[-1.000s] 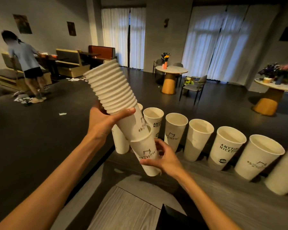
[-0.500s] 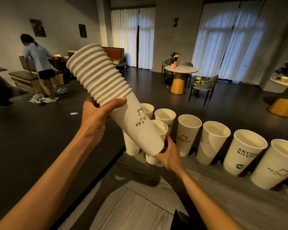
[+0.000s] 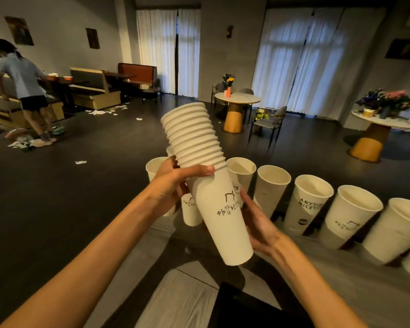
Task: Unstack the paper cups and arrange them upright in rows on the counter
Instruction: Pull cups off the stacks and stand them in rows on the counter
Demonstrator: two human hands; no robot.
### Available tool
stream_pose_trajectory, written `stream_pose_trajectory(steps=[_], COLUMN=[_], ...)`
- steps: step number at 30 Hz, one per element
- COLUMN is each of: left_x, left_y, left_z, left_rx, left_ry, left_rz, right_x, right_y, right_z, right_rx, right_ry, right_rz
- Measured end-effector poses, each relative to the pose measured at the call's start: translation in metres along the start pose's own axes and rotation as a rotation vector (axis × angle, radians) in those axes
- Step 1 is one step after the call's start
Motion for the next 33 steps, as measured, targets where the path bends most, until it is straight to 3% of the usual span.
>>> stream_pose_trajectory(steps=[2,4,11,20,33], left_x=[0.006,0.010,0.009,0.014,0.008], left_y=[-0.006,-0.009,0.005,0.045,0.033], left_z=[0.009,0.014,0.017,-0.017,0.016], left_rx=[-0.014,0.019,0.291,-0.056,0.103], left_ry=[0.016,0.050,0.184,0.418,0.043], left_rz=[-0.020,-0.010,0.209,0.296,0.138], right_x=[-0.012,-0.021,-0.021,0.024,0.045], right_y=[-0.002,-0.001,0.005,0.026,0.028], right_z=[-0.002,-0.007,-0.026,-0.047,-0.058], right_rx=[0.031,-0.097,-0.765,-0.716,-0.690], right_ry=[-0.091,-0.069,0.334,0.504,0.516], right_rz=[-0.047,-0.066,-0.123,-0.173,-0.169])
Point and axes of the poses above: each hand's wrist, its own x-axis towards the middle knuckle, its own z-axis out of the palm, y = z × x, the point moved 2 cm from there along x, towards the middle knuckle, and after that the axes turned 5 degrees about -y, right-handed, at the moved point
